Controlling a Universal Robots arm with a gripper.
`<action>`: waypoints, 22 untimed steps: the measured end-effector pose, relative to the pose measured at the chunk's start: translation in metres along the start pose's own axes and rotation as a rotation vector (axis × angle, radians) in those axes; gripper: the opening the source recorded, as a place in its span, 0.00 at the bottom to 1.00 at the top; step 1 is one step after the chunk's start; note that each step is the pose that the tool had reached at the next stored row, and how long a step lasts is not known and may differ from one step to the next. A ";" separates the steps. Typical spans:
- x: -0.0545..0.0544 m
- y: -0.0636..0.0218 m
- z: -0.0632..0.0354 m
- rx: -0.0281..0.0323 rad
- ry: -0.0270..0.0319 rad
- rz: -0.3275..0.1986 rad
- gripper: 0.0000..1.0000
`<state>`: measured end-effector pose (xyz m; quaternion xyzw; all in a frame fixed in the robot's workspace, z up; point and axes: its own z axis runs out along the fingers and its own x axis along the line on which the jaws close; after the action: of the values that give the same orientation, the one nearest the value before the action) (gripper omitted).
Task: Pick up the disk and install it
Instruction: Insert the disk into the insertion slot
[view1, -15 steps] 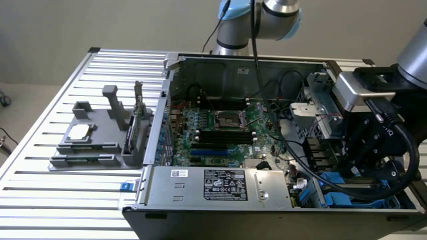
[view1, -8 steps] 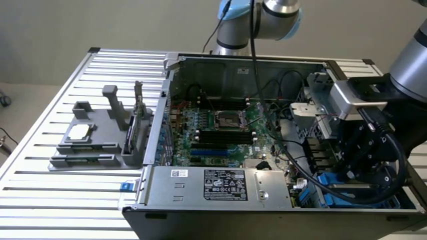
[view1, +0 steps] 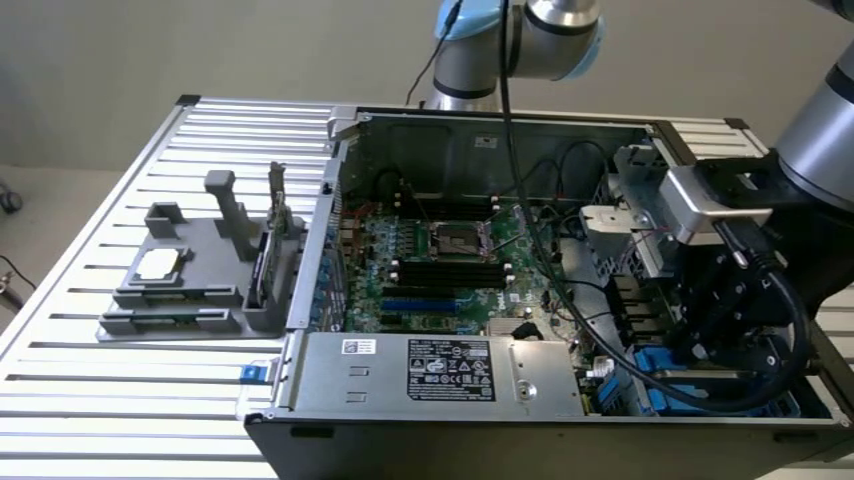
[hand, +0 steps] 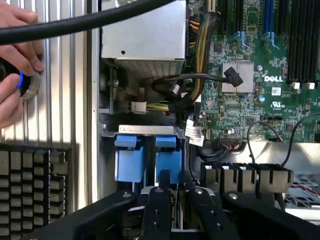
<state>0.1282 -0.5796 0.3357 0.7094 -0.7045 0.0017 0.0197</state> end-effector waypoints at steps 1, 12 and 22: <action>0.000 0.0001 -0.0056 -0.0001 0.0020 0.000 0.22; 0.001 0.0007 -0.0290 -0.0029 0.0004 0.085 0.22; 0.001 0.0007 -0.0297 -0.0081 -0.0036 0.251 0.22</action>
<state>0.1282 -0.5792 0.3654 0.6154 -0.7880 0.0000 0.0210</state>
